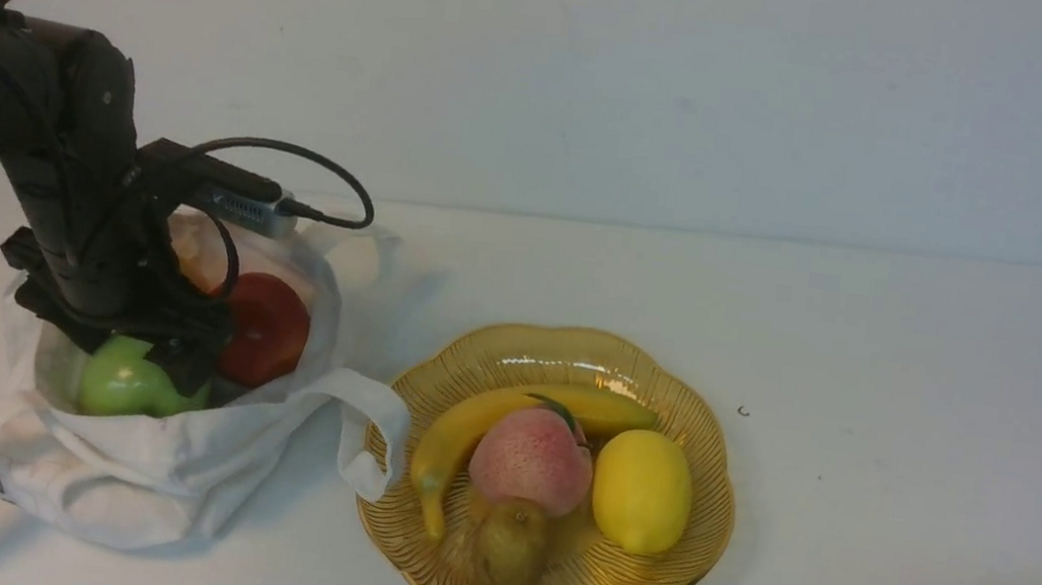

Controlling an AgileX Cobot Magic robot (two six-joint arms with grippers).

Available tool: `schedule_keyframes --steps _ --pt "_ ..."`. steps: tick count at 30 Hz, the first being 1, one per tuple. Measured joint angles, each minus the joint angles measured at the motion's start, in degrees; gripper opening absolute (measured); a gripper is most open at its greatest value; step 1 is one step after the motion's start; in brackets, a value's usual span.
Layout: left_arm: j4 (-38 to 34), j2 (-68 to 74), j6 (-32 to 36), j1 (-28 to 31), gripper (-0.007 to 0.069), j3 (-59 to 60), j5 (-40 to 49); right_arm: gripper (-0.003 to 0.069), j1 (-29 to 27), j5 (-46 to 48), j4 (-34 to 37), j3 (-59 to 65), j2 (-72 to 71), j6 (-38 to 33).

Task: Take the fruit out of the cloth bag on the white table and place them on a plate.
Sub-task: 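Reach into the white bag and grasp the apple with the left gripper, then place the held apple onto the plate with the left gripper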

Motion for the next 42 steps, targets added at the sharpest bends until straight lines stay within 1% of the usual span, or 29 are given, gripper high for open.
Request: schedule_keyframes --steps 7,10,12,17,18,19,20,23,25,26,27,29,32,35,39,42 --pt "0.29 -10.0 0.0 0.0 0.0601 0.04 0.19 -0.0014 0.0 0.0 0.0 0.0 0.0 0.0" --pt "-1.31 -13.86 0.05 0.0 0.0601 0.04 0.93 -0.0014 0.0 0.0 0.0 0.0 0.0 0.0" --pt "-4.02 -16.62 0.05 0.0 0.0601 0.04 1.39 -0.0014 0.0 0.0 0.0 0.0 0.0 0.0" --pt "-18.49 -22.26 0.51 0.0 0.0601 0.06 3.03 -0.0014 0.0 0.0 0.0 0.0 0.0 0.0" --pt "-25.54 -23.27 2.11 0.0 0.0601 0.06 4.07 -0.0014 0.0 0.0 0.0 0.0 0.0 0.0" --pt "-27.31 -23.54 3.02 0.0 0.0601 0.11 4.34 -0.0014 0.0 0.0 0.0 0.0 0.0 0.0" --pt "-32.34 -23.81 5.35 -0.08 0.0601 0.37 4.84 -0.0014 0.0 0.0 0.0 0.0 0.0 0.0" --pt "-41.02 -23.63 11.19 -1.4 0.0601 1.78 5.12 -0.0014 0.0 0.0 0.0 0.0 0.0 0.06" --pt "-44.31 -22.91 14.44 -3.53 0.0601 2.91 5.12 -0.0014 0.0 0.0 0.0 0.0 0.0 0.05" --pt "-44.57 -22.71 14.68 -4.07 0.0601 3.03 5.12 -0.0014 0.0 0.0 0.0 0.0 0.0 0.05" --pt "-45.86 -21.72 16.43 -6.53 0.0601 4.15 5.12 -0.0014 0.0 0.0 0.0 0.0 0.0 0.05" --pt "-46.2 -20.38 17.37 -9.73 0.0601 5.39 4.91 -0.0014 0.0 0.0 0.0 0.0 0.0 0.05" --pt "-46.35 -16.16 17.35 -15.7 0.0601 6.51 3.02 -0.0014 0.0 0.0 0.0 0.0 0.0 0.05" --pt "-47.01 -12.6 16.99 -20.26 0.0601 6.32 0.39 -0.0014 0.0 0.0 0.0 0.0 0.0 0.05" --pt "-47.2 -8.49 16.69 -25.12 0.0601 5.2 -3.03 -0.0014 0.0 0.0 0.0 0.0 0.0 0.05" --pt "-47.27 -6.6 16.67 -27.33 0.0601 4.62 -4.65 -0.0014 0.0 0.0 0.0 0.0 0.0 0.05"
